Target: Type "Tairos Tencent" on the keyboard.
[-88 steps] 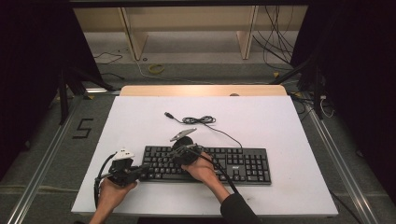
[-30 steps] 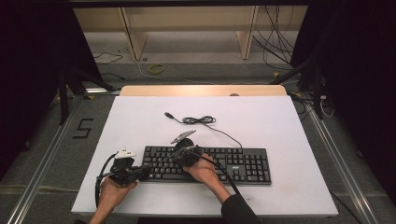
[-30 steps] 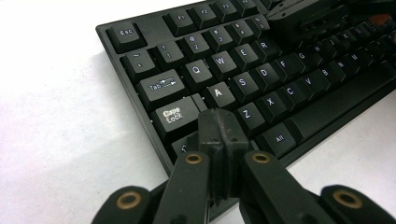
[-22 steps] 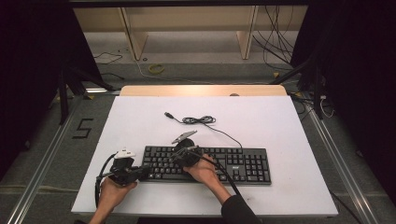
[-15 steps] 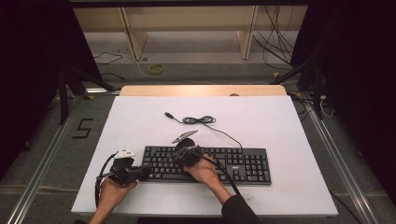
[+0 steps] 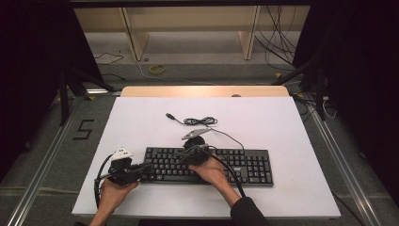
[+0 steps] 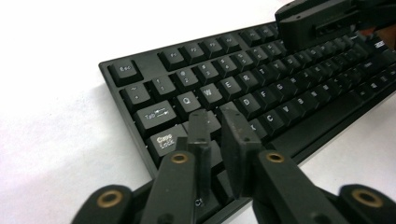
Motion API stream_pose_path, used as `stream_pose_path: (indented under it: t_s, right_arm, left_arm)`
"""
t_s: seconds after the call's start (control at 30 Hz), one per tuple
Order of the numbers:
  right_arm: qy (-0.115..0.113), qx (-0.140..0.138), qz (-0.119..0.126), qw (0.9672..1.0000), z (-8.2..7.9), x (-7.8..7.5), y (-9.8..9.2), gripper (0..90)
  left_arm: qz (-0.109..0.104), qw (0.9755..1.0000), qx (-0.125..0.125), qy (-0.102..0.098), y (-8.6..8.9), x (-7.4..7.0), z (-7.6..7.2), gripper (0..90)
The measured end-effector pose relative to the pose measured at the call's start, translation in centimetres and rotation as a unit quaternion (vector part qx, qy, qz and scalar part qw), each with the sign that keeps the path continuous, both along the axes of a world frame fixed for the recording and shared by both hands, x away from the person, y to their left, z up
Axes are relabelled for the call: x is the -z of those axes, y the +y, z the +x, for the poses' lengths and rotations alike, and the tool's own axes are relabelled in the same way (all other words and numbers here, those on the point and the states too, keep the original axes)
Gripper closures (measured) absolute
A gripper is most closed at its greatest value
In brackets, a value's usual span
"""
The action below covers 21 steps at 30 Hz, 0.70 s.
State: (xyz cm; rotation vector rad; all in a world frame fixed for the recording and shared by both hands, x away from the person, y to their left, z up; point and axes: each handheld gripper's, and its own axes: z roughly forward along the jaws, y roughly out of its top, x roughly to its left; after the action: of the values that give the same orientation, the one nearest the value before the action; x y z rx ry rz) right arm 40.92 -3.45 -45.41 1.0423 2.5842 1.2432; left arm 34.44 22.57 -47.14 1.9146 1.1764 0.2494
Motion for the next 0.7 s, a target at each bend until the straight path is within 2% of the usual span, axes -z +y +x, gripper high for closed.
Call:
stream_pose_path:
  t_s: [0.1, 0.2, 0.3, 0.4, 0.7]
  right_arm:
    - [-0.002, 0.0, 0.005, 1.0, -0.1, -0.1, -0.2, 72.1]
    - [-0.003, -0.005, 0.018, 0.9998, -0.2, -0.3, -0.5, 64.7]
    - [-0.003, -0.008, 0.022, 0.9997, -0.3, -0.5, -0.6, 60.8]
    - [-0.006, -0.011, 0.028, 0.9995, -0.6, -0.7, -0.8, 55.7]
    - [-0.012, 0.0, 0.033, 0.9994, -1.1, -0.9, -1.6, 44.5]
  left_arm:
    - [-0.011, 0.9999, 0.001, -0.008, 0.0, -0.2, -0.1, 75.4]
    - [-0.018, 0.9998, 0.003, -0.01, 0.0, -0.2, 0.0, 66.7]
    - [-0.026, 0.9996, 0.004, -0.013, -0.1, -0.3, -0.1, 63.8]
    - [-0.031, 0.9994, 0.003, -0.015, -0.2, -0.4, -0.1, 55.0]
    - [-0.046, 0.9987, 0.003, -0.022, -0.3, -0.6, 0.0, 40.9]
